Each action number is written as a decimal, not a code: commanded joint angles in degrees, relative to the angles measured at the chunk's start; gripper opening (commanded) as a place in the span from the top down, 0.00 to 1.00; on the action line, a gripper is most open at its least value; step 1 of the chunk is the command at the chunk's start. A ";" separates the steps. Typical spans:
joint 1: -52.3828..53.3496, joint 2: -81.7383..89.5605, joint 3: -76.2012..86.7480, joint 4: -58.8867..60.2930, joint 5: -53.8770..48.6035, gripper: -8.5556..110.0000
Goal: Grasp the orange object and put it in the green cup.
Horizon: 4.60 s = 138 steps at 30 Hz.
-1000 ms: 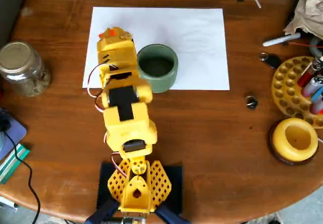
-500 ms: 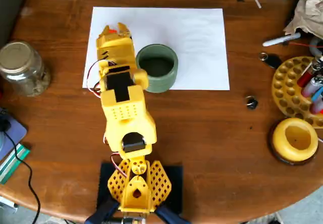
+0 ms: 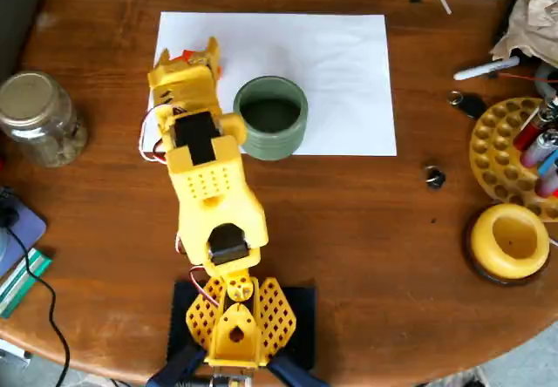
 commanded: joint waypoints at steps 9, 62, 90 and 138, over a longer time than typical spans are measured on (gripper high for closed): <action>-1.23 -3.96 -4.83 1.05 0.70 0.70; 14.68 74.97 23.99 46.05 -1.93 0.93; 22.85 102.74 39.55 62.49 -6.94 0.93; 13.36 106.17 39.55 80.42 -77.52 0.93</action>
